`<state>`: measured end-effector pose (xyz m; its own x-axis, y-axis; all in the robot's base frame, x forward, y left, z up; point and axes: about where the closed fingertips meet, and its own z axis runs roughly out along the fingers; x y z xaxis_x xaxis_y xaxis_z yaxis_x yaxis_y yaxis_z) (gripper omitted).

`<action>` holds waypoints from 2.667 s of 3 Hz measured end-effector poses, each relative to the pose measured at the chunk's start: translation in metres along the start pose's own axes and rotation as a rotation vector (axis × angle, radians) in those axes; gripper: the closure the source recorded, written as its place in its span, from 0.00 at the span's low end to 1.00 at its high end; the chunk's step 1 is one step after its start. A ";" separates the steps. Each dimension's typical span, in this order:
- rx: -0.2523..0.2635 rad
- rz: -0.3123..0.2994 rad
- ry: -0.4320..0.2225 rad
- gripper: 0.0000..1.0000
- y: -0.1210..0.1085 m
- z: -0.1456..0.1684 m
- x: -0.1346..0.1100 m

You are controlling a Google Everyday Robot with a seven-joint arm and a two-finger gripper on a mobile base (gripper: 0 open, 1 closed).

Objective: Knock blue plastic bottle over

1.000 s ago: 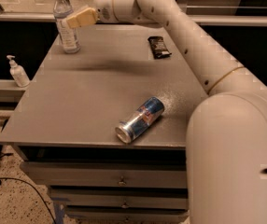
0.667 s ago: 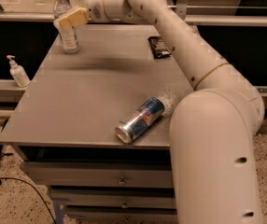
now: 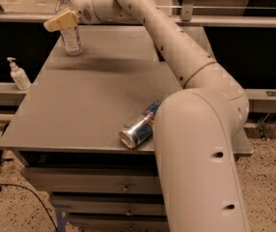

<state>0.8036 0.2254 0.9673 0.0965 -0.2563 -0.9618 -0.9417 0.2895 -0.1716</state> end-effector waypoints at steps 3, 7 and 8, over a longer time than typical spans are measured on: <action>-0.011 0.004 0.024 0.87 0.005 -0.014 -0.002; -0.191 -0.144 0.530 1.00 0.041 -0.143 0.017; -0.326 -0.172 0.739 1.00 0.075 -0.154 0.049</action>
Offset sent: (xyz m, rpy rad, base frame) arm -0.0052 -0.0018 -0.0011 -0.0092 0.0265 0.0025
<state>0.6877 0.0929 0.9405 0.1180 -0.8460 -0.5200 -0.9904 -0.0621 -0.1238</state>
